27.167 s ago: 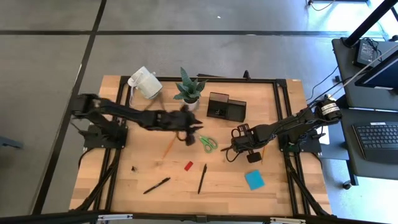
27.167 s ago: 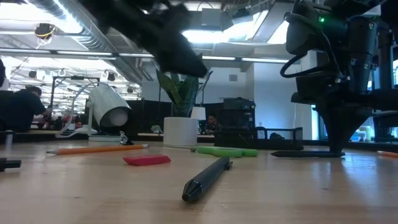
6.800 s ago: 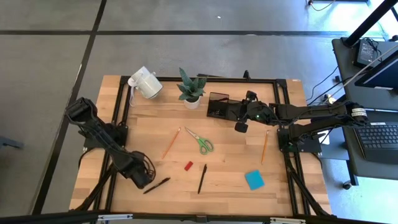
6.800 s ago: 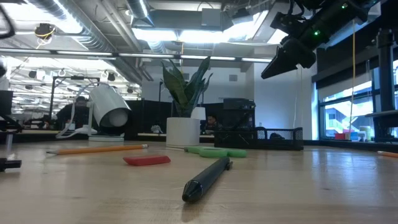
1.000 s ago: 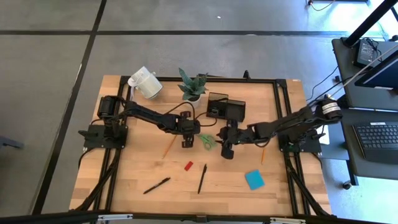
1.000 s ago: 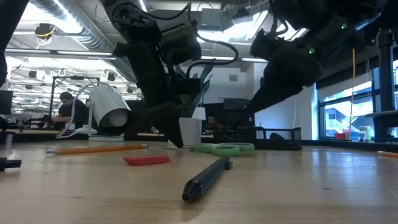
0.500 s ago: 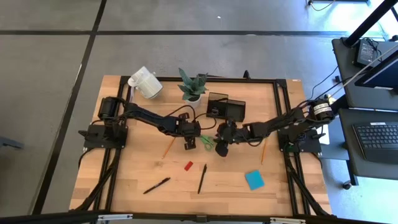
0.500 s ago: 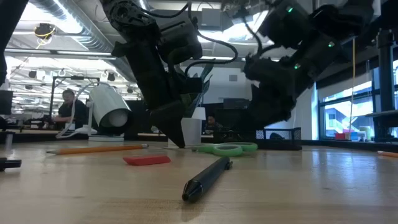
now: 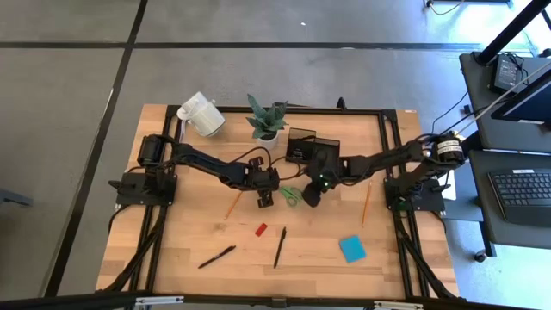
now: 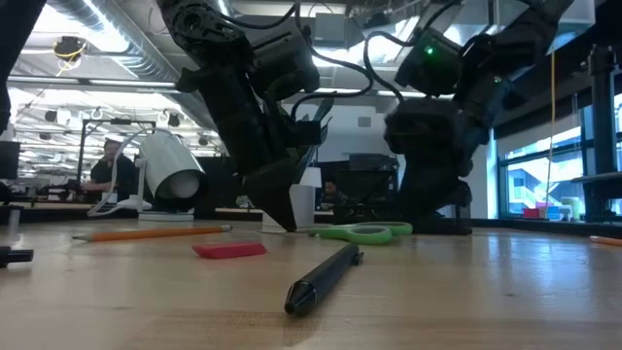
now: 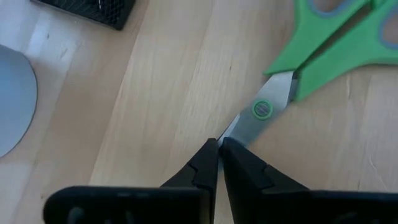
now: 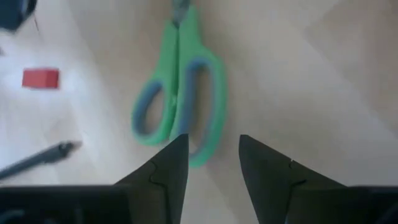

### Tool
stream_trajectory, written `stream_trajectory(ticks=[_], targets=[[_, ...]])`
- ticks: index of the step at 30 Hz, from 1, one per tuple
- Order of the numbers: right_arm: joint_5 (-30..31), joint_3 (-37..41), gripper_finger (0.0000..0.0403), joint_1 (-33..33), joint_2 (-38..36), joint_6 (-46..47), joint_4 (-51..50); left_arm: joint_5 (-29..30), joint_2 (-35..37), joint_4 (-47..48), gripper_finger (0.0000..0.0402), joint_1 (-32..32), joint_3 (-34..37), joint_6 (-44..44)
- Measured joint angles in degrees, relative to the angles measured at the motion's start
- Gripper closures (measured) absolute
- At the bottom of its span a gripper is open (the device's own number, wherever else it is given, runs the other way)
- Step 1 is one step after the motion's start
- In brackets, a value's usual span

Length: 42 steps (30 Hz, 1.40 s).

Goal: Pick and place office supplies into organizer
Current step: Put the green scissors into the desk organizer

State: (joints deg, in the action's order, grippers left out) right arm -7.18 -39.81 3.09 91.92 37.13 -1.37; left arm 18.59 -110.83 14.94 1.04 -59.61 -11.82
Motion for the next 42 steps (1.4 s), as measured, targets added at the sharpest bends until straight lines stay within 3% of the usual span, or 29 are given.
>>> stream_trajectory(ticks=[9, 18, 23, 26, 32, 42], targets=[[-2.3, 0.0, 0.0258, 1.3, 0.4, -0.1, 1.0, 0.3, 0.0, -0.2, 0.0379, 0.0, 0.0, -0.3], [-8.1, 0.0, 0.0258, 1.3, 6.2, 0.2, 7.6, 0.8, -0.1, -0.6, 0.0379, 0.0, 0.0, -1.0], [-8.5, -0.2, 0.0261, 1.7, 7.2, -0.1, 8.1, 0.8, -0.1, -0.6, 0.0379, 0.0, 0.0, -1.0], [-8.3, -0.2, 0.0279, 1.7, 7.2, -0.2, 8.0, 0.9, -0.1, -0.6, 0.0379, 0.0, 0.0, -1.0], [-8.9, -0.2, 0.0356, 2.2, 7.4, -2.3, 7.6, 2.0, -0.2, -1.0, 0.0379, 0.1, 0.1, -1.2], [-10.5, 0.0, 0.0359, 3.5, 7.1, -4.8, 8.3, 4.5, 0.6, -2.1, 0.0375, 0.2, 0.5, -0.6]])
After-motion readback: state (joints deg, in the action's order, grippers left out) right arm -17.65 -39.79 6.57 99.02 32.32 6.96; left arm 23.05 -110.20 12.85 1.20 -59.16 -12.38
